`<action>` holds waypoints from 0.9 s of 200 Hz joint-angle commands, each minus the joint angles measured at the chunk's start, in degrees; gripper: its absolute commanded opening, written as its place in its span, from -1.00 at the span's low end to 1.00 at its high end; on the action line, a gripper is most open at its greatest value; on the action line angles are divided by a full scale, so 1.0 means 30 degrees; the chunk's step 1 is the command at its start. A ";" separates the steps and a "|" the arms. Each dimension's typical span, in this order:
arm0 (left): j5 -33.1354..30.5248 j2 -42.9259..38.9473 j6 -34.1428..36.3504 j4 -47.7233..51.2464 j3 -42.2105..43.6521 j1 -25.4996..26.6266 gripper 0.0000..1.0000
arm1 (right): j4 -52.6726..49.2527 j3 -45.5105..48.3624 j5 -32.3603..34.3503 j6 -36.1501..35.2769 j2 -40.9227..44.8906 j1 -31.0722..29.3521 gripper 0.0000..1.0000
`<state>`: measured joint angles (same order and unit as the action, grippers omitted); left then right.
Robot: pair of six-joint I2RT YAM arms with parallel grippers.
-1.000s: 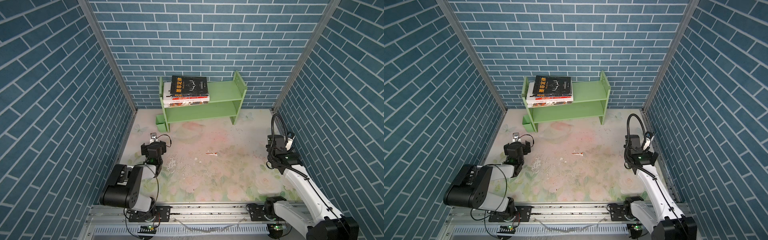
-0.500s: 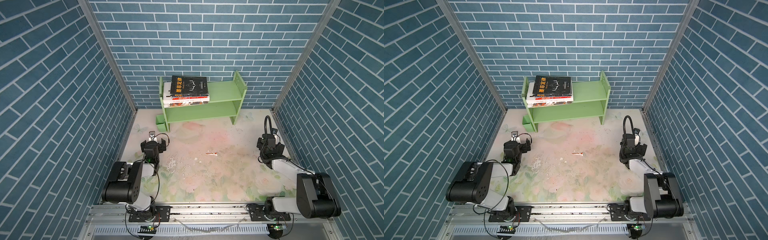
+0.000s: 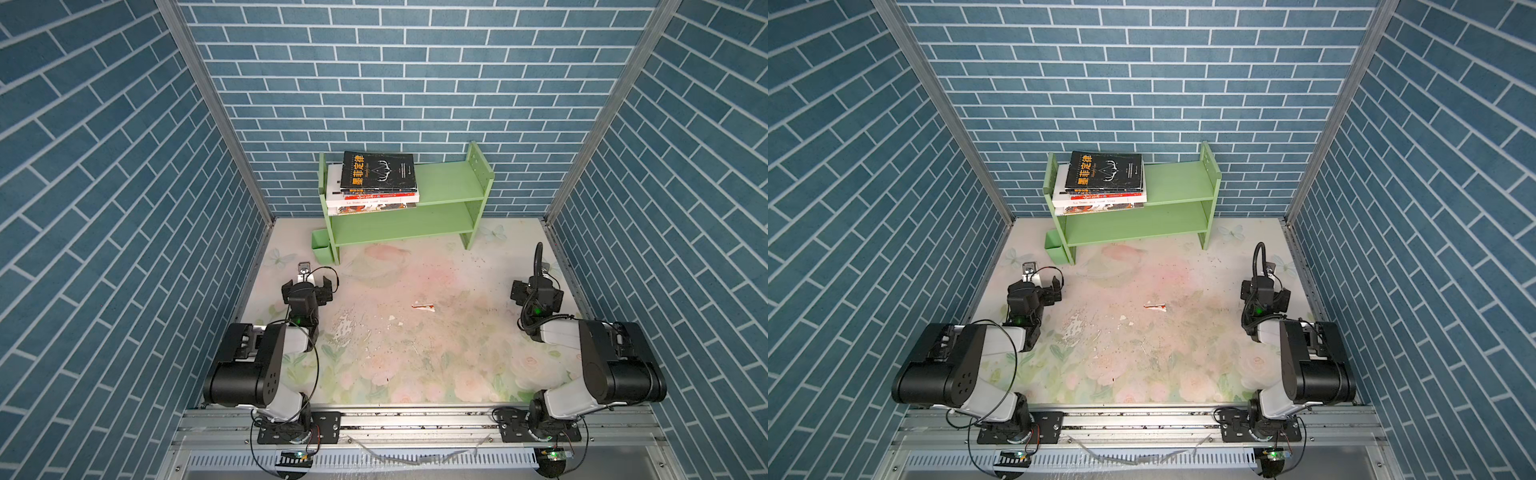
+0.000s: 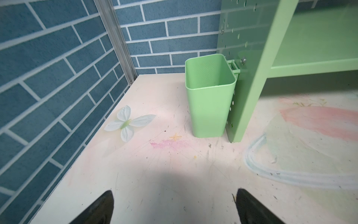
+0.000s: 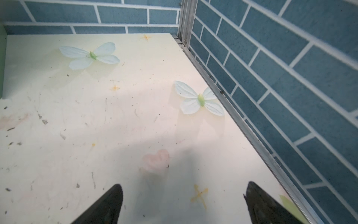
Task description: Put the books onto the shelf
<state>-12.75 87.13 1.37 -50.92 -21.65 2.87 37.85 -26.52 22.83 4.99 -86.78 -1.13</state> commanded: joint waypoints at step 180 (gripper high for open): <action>-0.0022 0.0179 0.0101 -0.0137 0.0117 0.0009 0.99 | 0.0925 0.0050 -0.2251 0.0550 0.0314 0.0758 0.98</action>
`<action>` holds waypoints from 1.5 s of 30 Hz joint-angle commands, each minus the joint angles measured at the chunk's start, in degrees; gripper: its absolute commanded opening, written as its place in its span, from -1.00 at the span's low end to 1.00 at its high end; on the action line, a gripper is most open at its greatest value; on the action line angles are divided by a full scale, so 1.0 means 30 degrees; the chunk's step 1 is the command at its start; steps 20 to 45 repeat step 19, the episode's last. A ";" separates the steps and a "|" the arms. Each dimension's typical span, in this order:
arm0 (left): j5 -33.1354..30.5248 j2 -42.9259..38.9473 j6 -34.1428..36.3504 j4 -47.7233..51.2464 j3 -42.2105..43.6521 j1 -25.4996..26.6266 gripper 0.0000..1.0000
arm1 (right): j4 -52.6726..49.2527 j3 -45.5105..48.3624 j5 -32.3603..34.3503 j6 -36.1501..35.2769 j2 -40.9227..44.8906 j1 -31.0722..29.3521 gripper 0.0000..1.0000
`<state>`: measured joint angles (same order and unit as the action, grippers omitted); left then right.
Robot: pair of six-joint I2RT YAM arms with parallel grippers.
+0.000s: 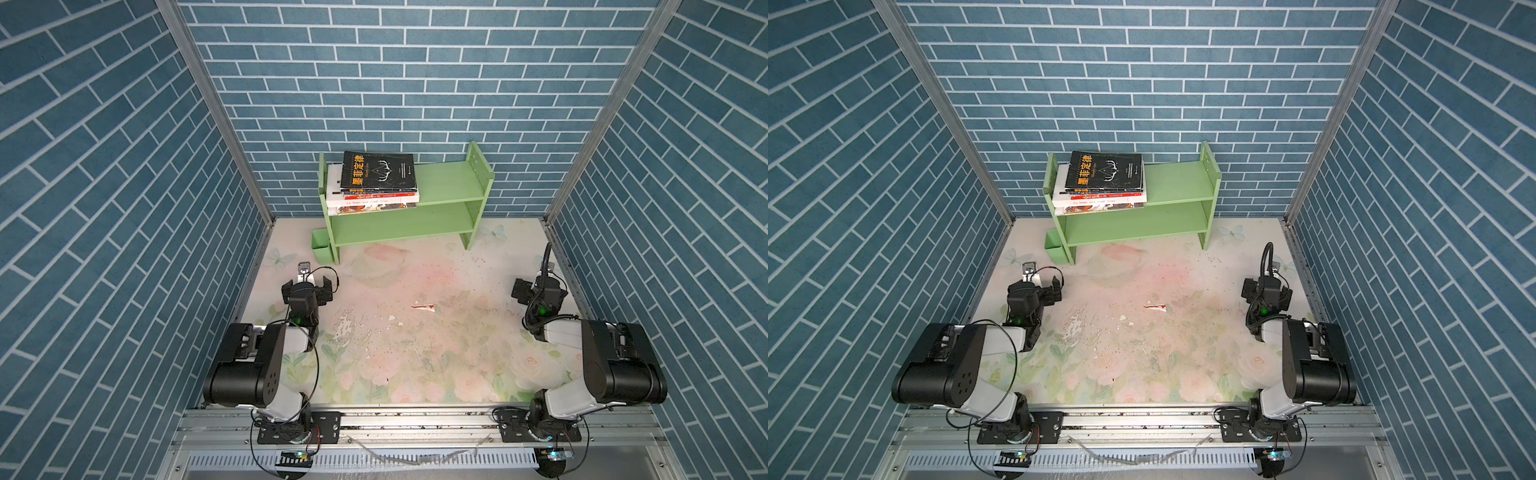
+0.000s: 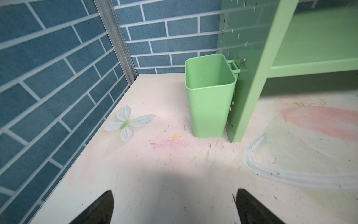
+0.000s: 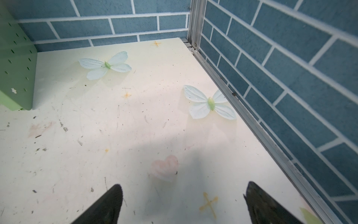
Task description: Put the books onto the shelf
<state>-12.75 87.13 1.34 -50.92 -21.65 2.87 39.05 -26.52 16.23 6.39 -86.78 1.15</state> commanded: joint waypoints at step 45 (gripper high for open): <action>-0.0004 0.0150 0.0142 -0.0192 0.0126 0.0042 0.99 | 0.0020 -0.0351 -0.0028 0.0037 0.0113 0.0015 0.98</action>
